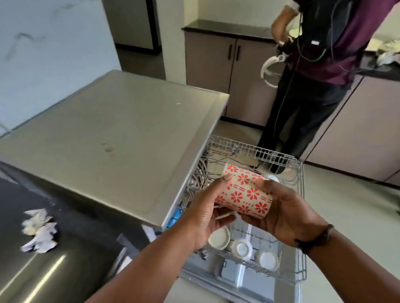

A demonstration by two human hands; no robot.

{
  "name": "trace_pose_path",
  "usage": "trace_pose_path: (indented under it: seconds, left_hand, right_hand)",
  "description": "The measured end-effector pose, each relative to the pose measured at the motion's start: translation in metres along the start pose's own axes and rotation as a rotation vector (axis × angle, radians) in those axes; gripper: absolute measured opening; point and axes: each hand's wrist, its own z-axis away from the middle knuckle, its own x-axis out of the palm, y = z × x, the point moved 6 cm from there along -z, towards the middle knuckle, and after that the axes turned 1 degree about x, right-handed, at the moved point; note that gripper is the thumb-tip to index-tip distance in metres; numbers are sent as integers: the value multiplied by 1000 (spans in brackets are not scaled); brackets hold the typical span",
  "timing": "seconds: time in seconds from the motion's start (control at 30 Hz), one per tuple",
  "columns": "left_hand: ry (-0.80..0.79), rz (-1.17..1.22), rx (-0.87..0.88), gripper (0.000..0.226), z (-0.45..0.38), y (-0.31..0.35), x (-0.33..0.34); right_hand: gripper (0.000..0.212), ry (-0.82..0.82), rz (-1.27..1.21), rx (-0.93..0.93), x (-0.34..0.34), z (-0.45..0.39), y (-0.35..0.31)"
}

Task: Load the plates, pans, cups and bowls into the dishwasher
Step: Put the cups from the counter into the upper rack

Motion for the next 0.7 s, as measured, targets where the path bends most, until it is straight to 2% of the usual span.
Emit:
trace_pose_path:
  seconds: [0.07,0.17,0.27,0.33,0.4,0.47,0.53,0.7]
  left_hand:
    - [12,-187,-5,78,-31,-4,13]
    - [38,-625,44,73,-69,-13,17]
    - [126,-936,16,51,-93,-30,-1]
    - [178,-1140,-43,67,-99,-46,-16]
    - [213,-1287,-111,74,-96,-60,-26]
    - [208,-1430,-149,64,-93,-72,-33]
    - [184,-1526,-190,55,-91,-84,-38]
    - [162,-1701,-236,62,-96,-102,-48]
  right_hand:
    - [56,118,79,2,-39,-12,-18]
    - [58,229,332,-33,-92,-35,-41]
    - [60,350,585,-57,-147,-62,-51]
    - [65,415,817,-48,-176,-82,-49]
    - [74,415,1097,-18,-194,-100,-40]
    - [80,381,1284,35,-203,-112,-26]
    - [86,333,1358,110,-208,-123,-9]
    - [81,251,1531,206,-211,-149,25]
